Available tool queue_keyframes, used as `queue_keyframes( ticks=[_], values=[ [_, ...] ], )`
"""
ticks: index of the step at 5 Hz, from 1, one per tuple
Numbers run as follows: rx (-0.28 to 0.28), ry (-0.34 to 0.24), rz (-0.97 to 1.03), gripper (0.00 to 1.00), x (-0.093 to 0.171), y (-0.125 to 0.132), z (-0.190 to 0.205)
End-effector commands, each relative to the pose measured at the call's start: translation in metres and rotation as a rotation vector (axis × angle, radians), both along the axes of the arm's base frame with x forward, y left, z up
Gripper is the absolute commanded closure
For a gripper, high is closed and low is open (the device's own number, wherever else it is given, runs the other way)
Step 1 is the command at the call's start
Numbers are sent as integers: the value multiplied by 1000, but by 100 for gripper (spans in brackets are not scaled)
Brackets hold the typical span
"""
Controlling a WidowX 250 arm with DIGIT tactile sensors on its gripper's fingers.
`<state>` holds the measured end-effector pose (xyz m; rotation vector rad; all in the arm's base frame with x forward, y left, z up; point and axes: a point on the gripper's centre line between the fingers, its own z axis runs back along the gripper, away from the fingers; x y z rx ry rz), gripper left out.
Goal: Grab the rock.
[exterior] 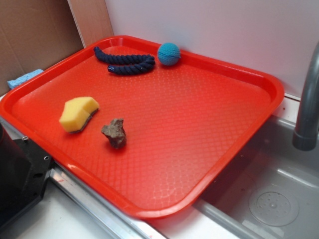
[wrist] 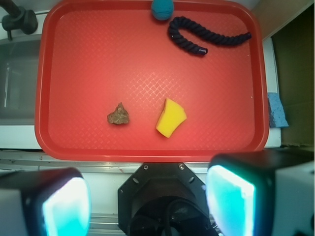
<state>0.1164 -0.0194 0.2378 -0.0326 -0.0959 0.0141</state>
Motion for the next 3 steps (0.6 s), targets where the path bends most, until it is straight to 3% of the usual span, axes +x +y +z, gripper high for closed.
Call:
queue_keyframes(
  ticks=[1,3],
  values=[
    [0,0,0,0,0,0,0],
    [-15,-28,290,0,9,-9,-24]
  ],
)
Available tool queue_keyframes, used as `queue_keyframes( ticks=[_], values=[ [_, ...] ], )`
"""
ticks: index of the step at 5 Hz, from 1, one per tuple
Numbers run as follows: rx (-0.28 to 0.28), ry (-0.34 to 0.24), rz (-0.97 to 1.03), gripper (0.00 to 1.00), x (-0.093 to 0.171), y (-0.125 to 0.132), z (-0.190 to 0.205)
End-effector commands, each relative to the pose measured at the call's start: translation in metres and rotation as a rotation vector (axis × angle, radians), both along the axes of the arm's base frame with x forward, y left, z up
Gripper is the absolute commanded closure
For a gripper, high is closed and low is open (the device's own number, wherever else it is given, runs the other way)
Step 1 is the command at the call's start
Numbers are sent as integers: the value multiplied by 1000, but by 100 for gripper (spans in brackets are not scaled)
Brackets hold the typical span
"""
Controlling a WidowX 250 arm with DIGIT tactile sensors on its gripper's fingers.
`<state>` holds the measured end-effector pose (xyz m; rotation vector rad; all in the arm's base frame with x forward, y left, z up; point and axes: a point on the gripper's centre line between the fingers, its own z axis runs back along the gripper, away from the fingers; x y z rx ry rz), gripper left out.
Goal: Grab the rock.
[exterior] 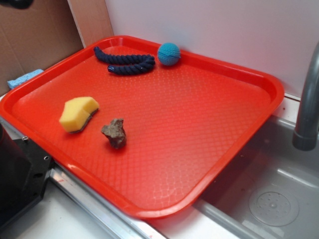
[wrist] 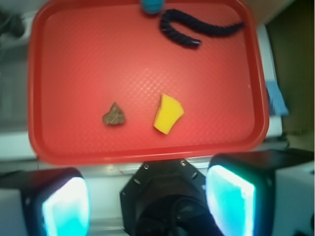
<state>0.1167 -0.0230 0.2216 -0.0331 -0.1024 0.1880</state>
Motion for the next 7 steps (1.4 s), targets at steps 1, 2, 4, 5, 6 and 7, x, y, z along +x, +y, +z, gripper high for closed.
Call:
queue_keyframes(
  ticks=[1,2,4,5,6,7],
  values=[
    [-30,-57,281,0,13,-13,-27],
    [-42,-74,369,0,17,-20,-50],
    [-55,-126,520,0,27,-29,-101],
    [-50,-128,574,0,34,-30,-125],
    [-42,-143,591,0,47,-36,-149],
    [4,-143,586,0,57,-41,-168]
  ],
)
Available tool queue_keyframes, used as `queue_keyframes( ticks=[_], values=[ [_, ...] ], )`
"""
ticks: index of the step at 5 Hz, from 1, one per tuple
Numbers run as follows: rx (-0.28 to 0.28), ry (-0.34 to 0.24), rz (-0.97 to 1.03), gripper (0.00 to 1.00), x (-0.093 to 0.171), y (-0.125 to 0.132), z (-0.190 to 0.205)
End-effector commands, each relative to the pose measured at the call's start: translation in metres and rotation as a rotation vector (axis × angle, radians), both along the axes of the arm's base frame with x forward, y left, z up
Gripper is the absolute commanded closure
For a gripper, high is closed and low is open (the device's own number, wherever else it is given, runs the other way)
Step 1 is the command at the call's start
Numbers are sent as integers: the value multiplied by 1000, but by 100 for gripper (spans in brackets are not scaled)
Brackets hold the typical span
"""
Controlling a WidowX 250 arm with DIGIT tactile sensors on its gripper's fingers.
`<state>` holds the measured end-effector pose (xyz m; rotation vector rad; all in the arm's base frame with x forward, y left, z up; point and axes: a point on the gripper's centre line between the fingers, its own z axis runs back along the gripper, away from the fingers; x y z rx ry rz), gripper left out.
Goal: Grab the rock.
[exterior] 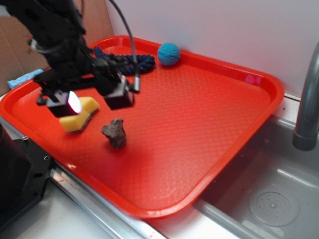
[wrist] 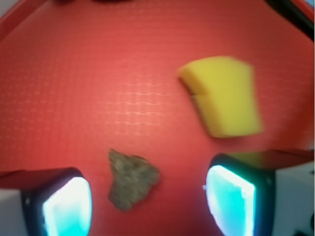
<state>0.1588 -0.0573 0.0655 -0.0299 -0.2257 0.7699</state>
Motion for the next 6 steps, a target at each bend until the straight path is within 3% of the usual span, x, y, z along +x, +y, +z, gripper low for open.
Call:
queue_keyframes(
  ticks=[1,2,4,5,6],
  values=[
    [38,-12,4,0,22,-7,-24],
    [40,2,5,100,25,-7,-33],
    [16,16,1,100,31,-2,-33],
    [41,3,-43,100,39,-2,-13],
    [37,25,-187,100,50,6,24]
  ],
)
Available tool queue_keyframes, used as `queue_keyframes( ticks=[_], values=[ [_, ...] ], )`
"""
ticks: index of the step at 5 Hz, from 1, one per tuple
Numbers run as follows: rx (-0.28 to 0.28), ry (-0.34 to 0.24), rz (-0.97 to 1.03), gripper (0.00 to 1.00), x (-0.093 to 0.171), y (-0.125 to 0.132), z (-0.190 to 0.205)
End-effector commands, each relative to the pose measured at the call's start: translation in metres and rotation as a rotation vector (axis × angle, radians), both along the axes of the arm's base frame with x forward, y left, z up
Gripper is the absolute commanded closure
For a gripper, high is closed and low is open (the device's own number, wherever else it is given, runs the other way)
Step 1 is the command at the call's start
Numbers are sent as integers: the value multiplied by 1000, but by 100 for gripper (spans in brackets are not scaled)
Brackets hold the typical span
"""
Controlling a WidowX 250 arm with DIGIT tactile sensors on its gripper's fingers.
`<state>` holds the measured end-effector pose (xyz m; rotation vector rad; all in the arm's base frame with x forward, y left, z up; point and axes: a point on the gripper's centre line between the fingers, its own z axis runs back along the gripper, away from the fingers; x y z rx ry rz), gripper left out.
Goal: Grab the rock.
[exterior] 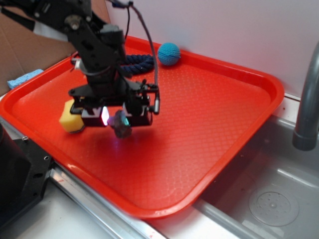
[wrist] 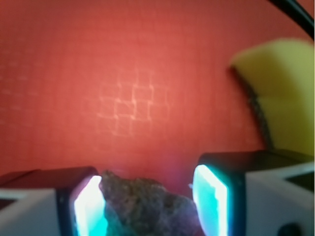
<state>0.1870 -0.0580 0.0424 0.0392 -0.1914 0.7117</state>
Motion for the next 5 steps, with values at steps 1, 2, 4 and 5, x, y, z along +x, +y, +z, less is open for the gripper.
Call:
queue_keyframes(
  ticks=[1,2,4,5],
  values=[
    [-38,10,-266,100,33,20,85],
    [-64,50,-420,100,35,37,121],
    [-45,66,-493,100,23,55,156],
    [-32,105,-498,100,27,58,149]
  ],
)
